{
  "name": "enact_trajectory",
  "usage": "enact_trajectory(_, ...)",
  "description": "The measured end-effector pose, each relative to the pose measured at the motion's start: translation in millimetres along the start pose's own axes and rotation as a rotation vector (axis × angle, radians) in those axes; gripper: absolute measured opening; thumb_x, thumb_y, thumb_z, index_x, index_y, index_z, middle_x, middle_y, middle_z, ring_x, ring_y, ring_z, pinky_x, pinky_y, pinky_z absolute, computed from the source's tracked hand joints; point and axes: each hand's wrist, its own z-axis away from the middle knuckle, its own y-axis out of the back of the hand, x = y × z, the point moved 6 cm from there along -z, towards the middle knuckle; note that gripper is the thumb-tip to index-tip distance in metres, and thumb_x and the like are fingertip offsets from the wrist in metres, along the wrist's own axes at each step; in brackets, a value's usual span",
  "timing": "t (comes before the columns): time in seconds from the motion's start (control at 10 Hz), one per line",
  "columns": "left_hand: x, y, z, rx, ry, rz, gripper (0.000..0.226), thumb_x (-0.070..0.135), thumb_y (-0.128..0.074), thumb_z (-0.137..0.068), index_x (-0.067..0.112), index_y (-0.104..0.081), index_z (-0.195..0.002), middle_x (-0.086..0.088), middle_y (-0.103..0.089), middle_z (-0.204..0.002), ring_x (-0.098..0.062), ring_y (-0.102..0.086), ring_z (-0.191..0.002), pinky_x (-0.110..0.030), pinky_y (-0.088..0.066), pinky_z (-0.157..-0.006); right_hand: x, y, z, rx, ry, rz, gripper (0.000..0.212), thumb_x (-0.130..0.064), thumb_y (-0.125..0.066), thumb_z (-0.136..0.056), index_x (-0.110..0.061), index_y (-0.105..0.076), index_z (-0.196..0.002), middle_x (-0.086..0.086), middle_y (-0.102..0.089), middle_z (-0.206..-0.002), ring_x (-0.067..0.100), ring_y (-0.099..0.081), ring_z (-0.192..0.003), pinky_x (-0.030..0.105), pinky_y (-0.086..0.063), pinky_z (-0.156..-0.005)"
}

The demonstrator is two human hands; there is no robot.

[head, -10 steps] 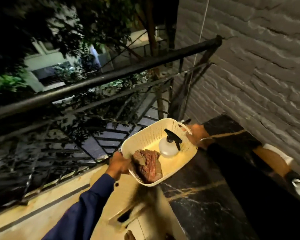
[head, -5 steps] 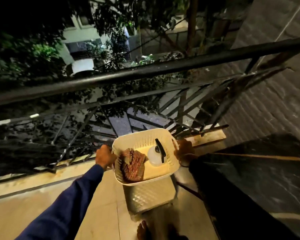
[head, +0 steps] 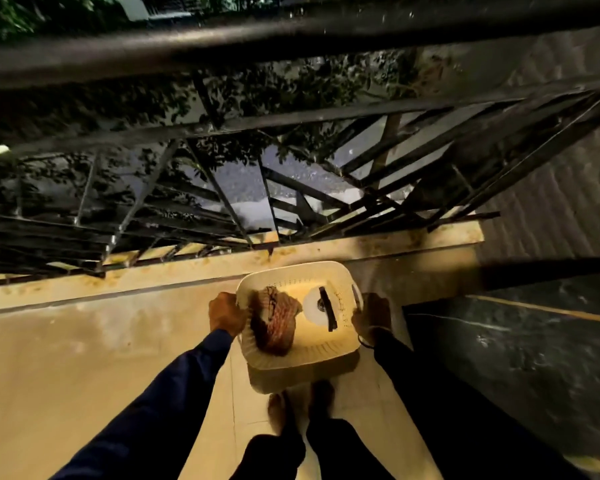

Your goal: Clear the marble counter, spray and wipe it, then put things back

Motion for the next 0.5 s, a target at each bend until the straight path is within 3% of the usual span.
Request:
enact_trajectory(0.3, -0.9, -8.2, 2.3, -0.061, 0.116, -0.181, 0.033, 0.009, -0.063, -0.081, -0.005, -0.06, -0.111, -0.026, -0.065, -0.114, -0.043, -0.061, -0.109, -0.043, -0.053, -0.084, -8.0, 2.4, 9.0, -0.042, -0.021, -0.063, 0.032, -0.016, -0.074, -0.072, -0.008, -0.072, -0.103, 0.013, -0.072, -0.105, 0.032, -0.068, -0.096, 0.033, -0.055, -0.08)
enact_trajectory(0.4, 9.3, -5.3, 8.2, -0.119, 0.111, -0.275, 0.042, 0.015, -0.063, -0.085, 0.002, -0.055, -0.124, -0.019, -0.062, -0.124, -0.037, -0.061, -0.114, -0.041, -0.053, -0.089, -2.1, 1.6, 6.3, -0.059, -0.02, -0.048, 0.03, -0.019, -0.074, -0.074, -0.009, -0.072, -0.102, 0.011, -0.073, -0.104, 0.03, -0.069, -0.095, 0.034, -0.057, -0.081)
enact_trajectory(0.5, 21.3, 2.0, 15.3, -0.07, 0.046, -0.346, 0.068, 0.031, -0.06, -0.091, -0.003, -0.034, -0.143, -0.019, -0.055, -0.135, -0.035, -0.057, -0.121, -0.041, -0.05, -0.095, -8.0, 9.2, 9.9, -0.033, 0.024, -0.019, 0.035, -0.031, -0.069, -0.081, -0.009, -0.067, -0.108, 0.011, -0.071, -0.11, 0.03, -0.067, -0.1, 0.035, -0.056, -0.085)
